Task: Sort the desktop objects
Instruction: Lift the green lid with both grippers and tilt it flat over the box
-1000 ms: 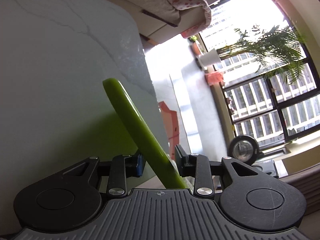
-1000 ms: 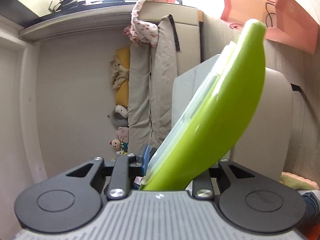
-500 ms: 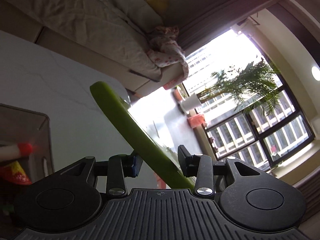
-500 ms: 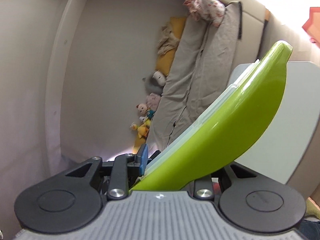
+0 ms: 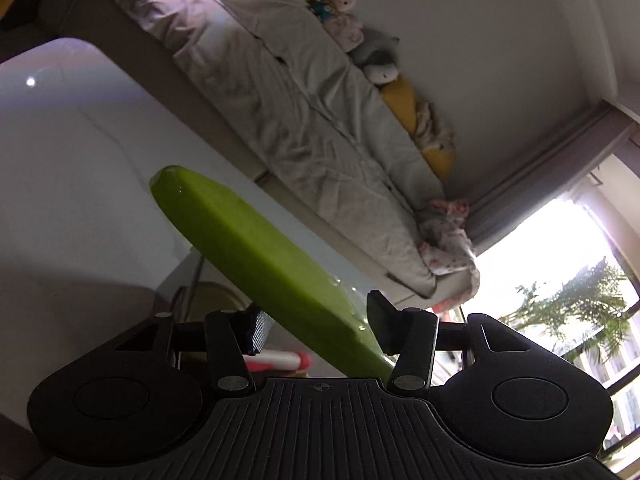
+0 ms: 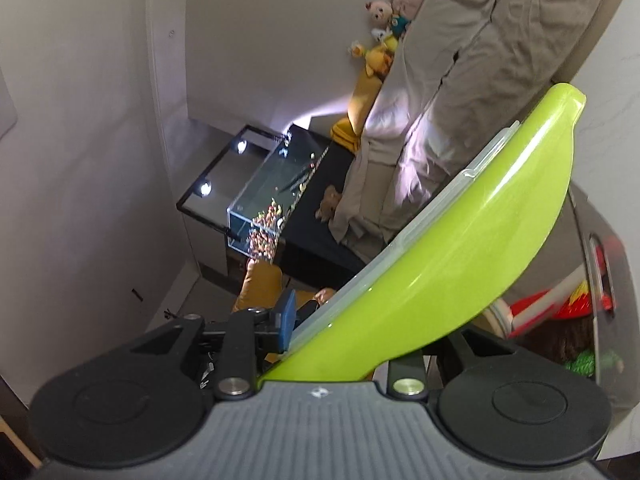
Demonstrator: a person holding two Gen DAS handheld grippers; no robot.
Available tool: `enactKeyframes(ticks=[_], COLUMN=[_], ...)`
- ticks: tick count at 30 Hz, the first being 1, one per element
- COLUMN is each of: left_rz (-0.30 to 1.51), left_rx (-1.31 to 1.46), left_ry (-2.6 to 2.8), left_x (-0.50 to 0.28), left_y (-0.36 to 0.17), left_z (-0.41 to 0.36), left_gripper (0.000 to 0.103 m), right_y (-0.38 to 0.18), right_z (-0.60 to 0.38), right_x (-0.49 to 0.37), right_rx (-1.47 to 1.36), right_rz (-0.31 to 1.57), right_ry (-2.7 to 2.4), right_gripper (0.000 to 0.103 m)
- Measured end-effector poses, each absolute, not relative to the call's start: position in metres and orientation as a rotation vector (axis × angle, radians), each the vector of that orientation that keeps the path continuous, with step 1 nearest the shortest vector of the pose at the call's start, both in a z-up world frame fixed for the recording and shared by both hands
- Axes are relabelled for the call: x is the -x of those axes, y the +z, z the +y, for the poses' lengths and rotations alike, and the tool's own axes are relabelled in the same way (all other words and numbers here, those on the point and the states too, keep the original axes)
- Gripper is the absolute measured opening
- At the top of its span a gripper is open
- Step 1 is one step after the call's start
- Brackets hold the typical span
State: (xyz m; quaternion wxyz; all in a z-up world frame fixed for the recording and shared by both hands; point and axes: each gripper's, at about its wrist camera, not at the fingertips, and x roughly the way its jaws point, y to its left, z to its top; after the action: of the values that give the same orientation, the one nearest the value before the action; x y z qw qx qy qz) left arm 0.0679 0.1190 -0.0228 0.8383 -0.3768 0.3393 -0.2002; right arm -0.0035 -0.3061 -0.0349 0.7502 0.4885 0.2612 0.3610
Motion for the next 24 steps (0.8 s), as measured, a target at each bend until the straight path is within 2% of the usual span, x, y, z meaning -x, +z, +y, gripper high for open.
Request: enactKeyframes(ticks=[6,13,15,19,24], left_rz=[0.764,0.859,0.864,0.847,0.862], left_rx=[0.848,0.900,0.895,0.862,0.791], left_ry=[-0.460,-0.501,-0.499,-0.444,-0.280], left_x=[-0.054,-0.051,-0.048,-0.039,-0.049], left_y=[-0.051,-0.087,-0.088,-0.082,-0.077], left_z=[0.140,0.143,0.148,0.171,0.199], left_gripper=[0.055,0.055,0.058,0.071,0.073], right_y=[-0.042,-0.070,-0.078,-0.093,-0.106], right_z=[-0.289,-0.301,-0.304,-0.309,-0.308], right_x=[0.023,0.019,0.022,0.030,0.042], right_rx=[-1.017,-1.098,-1.122,-1.147,-1.168], right_rz=[0.619,0.690,0.702,0.701,0.725], right_ry=[0.773,0.656,0.619,0.542,0.498], right_gripper=[0.034,0.029,0.029,0.029,0.029])
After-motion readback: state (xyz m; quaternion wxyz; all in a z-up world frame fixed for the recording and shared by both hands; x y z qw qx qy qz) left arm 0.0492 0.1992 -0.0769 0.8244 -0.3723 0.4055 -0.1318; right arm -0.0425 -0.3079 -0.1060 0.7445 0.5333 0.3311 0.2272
